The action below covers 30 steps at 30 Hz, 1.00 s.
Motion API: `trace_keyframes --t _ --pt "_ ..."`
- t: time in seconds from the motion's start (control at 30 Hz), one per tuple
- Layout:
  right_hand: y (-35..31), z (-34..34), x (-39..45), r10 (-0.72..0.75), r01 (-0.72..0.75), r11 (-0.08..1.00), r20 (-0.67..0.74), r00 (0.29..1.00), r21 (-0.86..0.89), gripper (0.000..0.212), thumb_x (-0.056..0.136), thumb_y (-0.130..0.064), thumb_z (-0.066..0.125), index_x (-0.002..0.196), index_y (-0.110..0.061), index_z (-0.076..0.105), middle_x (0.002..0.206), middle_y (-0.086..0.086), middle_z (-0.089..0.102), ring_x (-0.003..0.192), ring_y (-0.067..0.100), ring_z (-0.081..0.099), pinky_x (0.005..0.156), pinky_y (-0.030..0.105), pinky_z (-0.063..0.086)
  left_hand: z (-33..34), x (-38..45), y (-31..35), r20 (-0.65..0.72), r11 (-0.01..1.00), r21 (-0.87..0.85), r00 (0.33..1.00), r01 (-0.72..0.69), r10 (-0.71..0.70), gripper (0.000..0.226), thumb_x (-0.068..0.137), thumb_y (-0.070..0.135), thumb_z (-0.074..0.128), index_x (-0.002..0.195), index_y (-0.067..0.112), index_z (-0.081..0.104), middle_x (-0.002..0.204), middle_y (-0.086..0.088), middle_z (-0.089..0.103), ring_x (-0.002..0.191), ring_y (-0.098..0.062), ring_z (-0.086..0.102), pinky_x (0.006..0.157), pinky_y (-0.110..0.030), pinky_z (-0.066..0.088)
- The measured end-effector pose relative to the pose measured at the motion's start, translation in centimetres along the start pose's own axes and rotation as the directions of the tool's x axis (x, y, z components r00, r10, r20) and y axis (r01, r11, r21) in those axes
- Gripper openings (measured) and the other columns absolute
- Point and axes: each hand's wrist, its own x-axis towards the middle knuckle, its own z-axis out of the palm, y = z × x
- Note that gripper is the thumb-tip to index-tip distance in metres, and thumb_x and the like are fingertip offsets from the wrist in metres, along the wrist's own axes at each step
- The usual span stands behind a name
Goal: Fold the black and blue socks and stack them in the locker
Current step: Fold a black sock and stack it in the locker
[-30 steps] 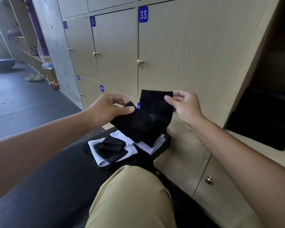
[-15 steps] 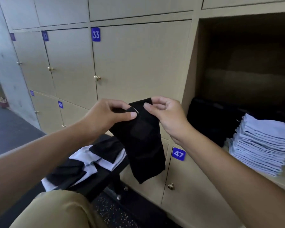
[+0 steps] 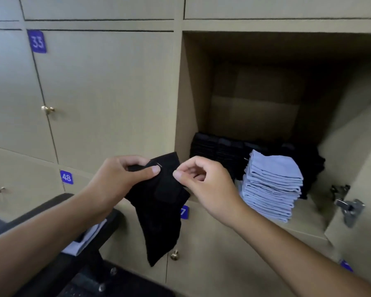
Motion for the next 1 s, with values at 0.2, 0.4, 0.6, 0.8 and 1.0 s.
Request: trace_keyframes --t 0.2,0.4,0.6,0.8,1.0 --pt "2.5 -0.6 -0.8 0.115 -0.101 0.991 0.169 0.979 -0.089 0.017 0.088 -0.026 0.078 0.104 -0.024 0.071 0.089 -0.013 0.068 0.079 -0.001 0.062 0.078 0.017 0.052 1.6 1.5 -1.5 0.131 0.999 -0.031 0.991 0.038 -0.034 0.027 0.077 0.03 0.08 0.091 0.007 0.078 0.095 -0.019 0.077 0.087 -0.032 0.074 0.09 -0.044 0.055" --pt "3.4 -1.1 -0.4 0.2 -0.191 0.98 0.221 0.955 -0.059 0.009 0.092 -0.024 0.073 0.098 -0.023 0.067 0.089 -0.005 0.074 0.084 0.006 0.072 0.078 0.016 0.05 2.6 3.3 -3.1 0.185 0.996 -0.055 0.981 0.071 -0.06 0.024 0.087 0.025 0.077 0.093 0.001 0.075 0.095 -0.022 0.076 0.084 -0.029 0.072 0.083 -0.039 0.055" --pt "3.3 -1.8 0.2 0.245 -0.216 0.963 0.184 0.952 -0.164 0.002 0.095 -0.02 0.069 0.096 -0.021 0.071 0.092 0.0 0.076 0.085 0.013 0.075 0.086 0.026 0.056 2.3 3.9 -4.9 0.174 0.999 0.035 0.985 -0.001 -0.005 0.032 0.096 0.032 0.067 0.08 0.005 0.073 0.084 -0.007 0.076 0.076 -0.019 0.072 0.072 -0.03 0.055" --pt "4.2 -3.7 1.5 0.296 -0.29 0.946 0.018 0.955 -0.147 0.006 0.094 -0.025 0.071 0.099 -0.023 0.072 0.093 -0.001 0.077 0.074 0.007 0.071 0.071 0.024 0.052 1.8 4.9 -5.8 0.112 0.993 0.114 0.994 -0.021 0.008 0.019 0.092 0.034 0.072 0.079 0.021 0.078 0.083 0.001 0.078 0.082 -0.016 0.076 0.083 -0.035 0.058" --pt "4.1 -4.6 4.4 0.323 -0.343 0.938 -0.243 0.915 -0.043 0.025 0.091 -0.024 0.074 0.11 -0.03 0.059 0.094 -0.002 0.076 0.089 0.017 0.067 0.079 0.03 0.049 2.0 5.7 -6.4 0.099 0.99 0.141 0.995 0.015 -0.029 0.01 0.089 0.029 0.075 0.08 0.026 0.079 0.083 0.004 0.078 0.082 -0.013 0.075 0.091 -0.044 0.059"
